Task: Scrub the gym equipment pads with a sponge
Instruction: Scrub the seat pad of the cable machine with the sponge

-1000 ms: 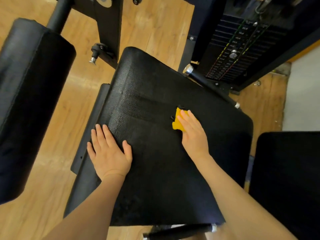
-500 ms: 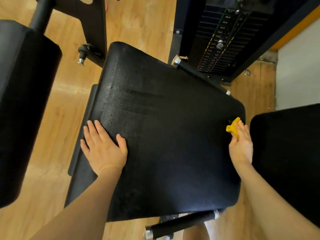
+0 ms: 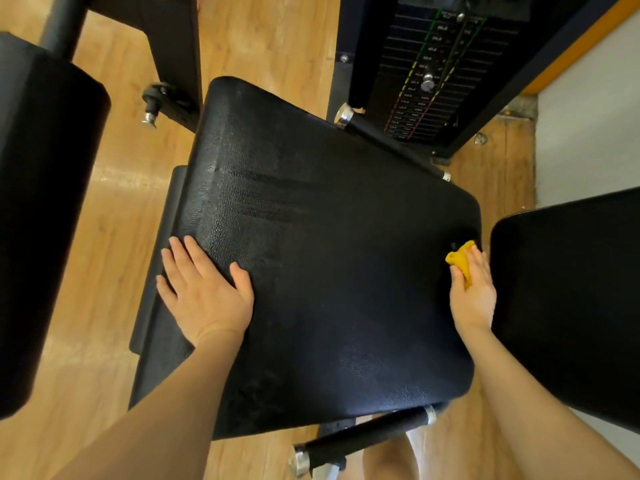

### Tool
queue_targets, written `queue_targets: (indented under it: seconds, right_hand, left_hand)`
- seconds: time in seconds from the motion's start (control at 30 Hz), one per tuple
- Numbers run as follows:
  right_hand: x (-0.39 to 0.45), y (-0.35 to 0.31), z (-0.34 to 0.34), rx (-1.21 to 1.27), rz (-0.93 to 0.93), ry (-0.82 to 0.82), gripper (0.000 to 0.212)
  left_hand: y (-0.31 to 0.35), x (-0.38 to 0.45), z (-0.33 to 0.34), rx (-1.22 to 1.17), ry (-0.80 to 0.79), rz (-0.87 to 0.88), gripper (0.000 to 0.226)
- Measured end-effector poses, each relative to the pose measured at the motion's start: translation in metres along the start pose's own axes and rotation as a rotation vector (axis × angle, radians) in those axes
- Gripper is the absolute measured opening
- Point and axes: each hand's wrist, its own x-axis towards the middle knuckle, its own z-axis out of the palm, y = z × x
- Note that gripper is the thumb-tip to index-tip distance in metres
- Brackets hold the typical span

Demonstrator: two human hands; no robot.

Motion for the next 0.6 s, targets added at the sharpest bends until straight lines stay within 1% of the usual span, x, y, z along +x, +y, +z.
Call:
queue_targets:
  seconds: [0.07, 0.13, 0.2, 0.27, 0.37, 0.6]
  right_hand:
    - [-0.005, -0.011, 0.010, 0.076, 0.103, 0.091, 0.043]
    - [-0.008, -0.025, 0.019, 0.109, 0.174, 0.148, 0.042]
    - [-0.014, -0.043, 0.027, 0.140, 0.208, 0.165, 0.043]
    - [-0.024, -0.066, 0.037, 0.163, 0.192, 0.150, 0.043]
    - [-0.041, -0.113, 0.059, 0.211, 0.072, 0.056, 0.046]
    - [-0.067, -0.239, 0.114, 0.185, -0.464, -0.277, 0.042]
  left_hand:
    - [0.000, 0.000, 0.000, 0.001, 0.002, 0.003, 0.077]
    - [-0.001, 0.000, 0.001, 0.006, 0.002, 0.004, 0.076]
    - [-0.001, 0.000, 0.002, 0.009, 0.005, 0.005, 0.076]
    - [-0.001, 0.000, 0.001, 0.012, 0.004, 0.000, 0.076]
    - [0.000, 0.000, 0.000, 0.007, 0.005, -0.001, 0.076]
    - [0.000, 0.000, 0.000, 0.013, -0.021, -0.007, 0.077]
